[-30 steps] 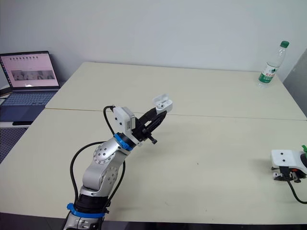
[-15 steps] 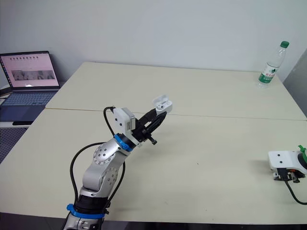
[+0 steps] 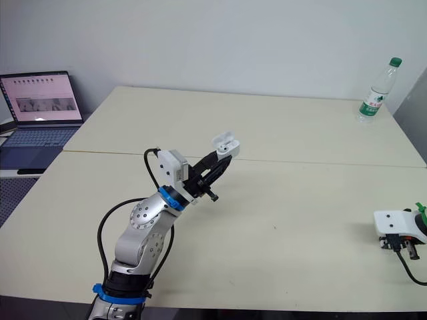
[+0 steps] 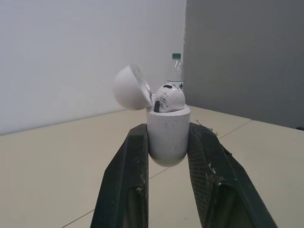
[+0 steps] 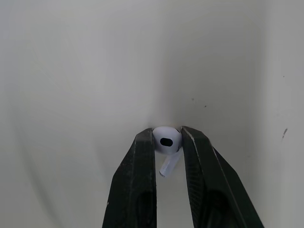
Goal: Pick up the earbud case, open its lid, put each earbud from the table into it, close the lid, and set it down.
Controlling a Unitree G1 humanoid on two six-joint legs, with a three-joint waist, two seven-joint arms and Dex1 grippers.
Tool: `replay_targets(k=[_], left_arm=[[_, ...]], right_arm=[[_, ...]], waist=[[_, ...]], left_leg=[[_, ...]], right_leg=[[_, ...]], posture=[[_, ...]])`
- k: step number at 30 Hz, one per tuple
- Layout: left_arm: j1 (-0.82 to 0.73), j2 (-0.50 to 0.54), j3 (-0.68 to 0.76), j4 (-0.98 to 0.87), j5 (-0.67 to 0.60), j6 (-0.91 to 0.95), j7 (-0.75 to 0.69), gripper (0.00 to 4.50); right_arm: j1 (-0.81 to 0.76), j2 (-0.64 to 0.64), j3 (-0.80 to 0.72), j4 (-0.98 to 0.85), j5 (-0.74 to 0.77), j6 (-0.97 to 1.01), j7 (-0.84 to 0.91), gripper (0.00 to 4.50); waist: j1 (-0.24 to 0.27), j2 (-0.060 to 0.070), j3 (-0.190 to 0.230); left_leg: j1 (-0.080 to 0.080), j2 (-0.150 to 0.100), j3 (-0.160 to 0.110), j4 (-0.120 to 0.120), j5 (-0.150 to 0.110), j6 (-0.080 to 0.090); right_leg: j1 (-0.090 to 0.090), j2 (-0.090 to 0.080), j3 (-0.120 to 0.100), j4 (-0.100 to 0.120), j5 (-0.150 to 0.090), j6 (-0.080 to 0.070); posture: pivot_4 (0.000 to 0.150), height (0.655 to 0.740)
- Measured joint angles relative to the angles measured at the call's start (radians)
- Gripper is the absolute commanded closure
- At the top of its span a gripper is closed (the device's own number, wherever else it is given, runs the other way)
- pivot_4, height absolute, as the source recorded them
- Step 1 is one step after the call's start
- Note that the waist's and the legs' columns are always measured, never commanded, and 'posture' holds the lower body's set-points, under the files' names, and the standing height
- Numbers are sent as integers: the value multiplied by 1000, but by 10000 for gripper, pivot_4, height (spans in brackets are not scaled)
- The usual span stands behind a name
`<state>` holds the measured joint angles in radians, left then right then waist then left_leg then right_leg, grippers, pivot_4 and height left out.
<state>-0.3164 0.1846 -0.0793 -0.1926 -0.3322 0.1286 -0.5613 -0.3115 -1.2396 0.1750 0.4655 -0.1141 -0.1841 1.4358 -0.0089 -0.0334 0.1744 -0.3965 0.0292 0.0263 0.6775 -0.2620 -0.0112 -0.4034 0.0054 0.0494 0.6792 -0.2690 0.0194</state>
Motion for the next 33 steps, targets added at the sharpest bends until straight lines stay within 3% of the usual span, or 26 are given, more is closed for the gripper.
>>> replay_targets(k=[2, 5, 8, 11, 15, 19, 33], left_arm=[[0, 4, 0, 0, 0, -1, -2, 37059], [-1, 7, -3, 2, 0, -2, -14, 37059], [-8, 6, -14, 1, -2, 0, -19, 37059], [-11, 15, -10, 0, -8, 15, -22, 37059], [-15, 40, 20, -3, -54, 65, -38, 37059], [-50, 39, 29, -4, -89, 106, -38, 37059], [-89, 20, 47, -2, -100, 125, -20, 37059]], right_arm=[[-42, 54, -3, -103, 90, 129, 48, 40816], [-238, 270, -45, -295, 331, 501, 11, 40816], [-463, 505, -140, -426, 512, 802, -203, 40816], [-553, 639, -226, -527, 620, 963, -390, 40816], [-519, 840, -278, -567, 653, 987, -613, 40816], [-485, 930, -269, -597, 643, 935, -725, 40816], [-404, 936, -236, -663, 638, 856, -800, 40816]], waist=[[-13, 0, 0], [-39, 2, 1], [-39, 5, 1], [-6, 4, 1], [14, 4, 1], [16, 4, 1], [5, 4, 1]], left_leg=[[1, 1, 0, 0, 0, 0], [2, 2, -1, -1, 0, 0], [-2, 2, -7, -1, 0, -1], [-6, 0, -16, -1, 0, -1], [-17, -5, -16, 1, -1, -2], [-21, -8, -16, 3, -1, -1], [-18, -3, -16, 3, 0, -1]], right_leg=[[0, 0, 0, 1, 0, 0], [-1, 2, 2, 3, 0, -1], [-2, 2, 0, 3, 0, -1], [-2, 1, -7, 1, 0, -3], [-8, -6, -7, 0, 0, -2], [-11, -9, -8, 0, 1, -1], [-10, -3, -8, 2, 1, -1]], posture=[[1500, 7400], [1500, 7400], [1500, 7400], [1500, 7400], [1500, 7400], [1500, 7400], [1500, 7400]])
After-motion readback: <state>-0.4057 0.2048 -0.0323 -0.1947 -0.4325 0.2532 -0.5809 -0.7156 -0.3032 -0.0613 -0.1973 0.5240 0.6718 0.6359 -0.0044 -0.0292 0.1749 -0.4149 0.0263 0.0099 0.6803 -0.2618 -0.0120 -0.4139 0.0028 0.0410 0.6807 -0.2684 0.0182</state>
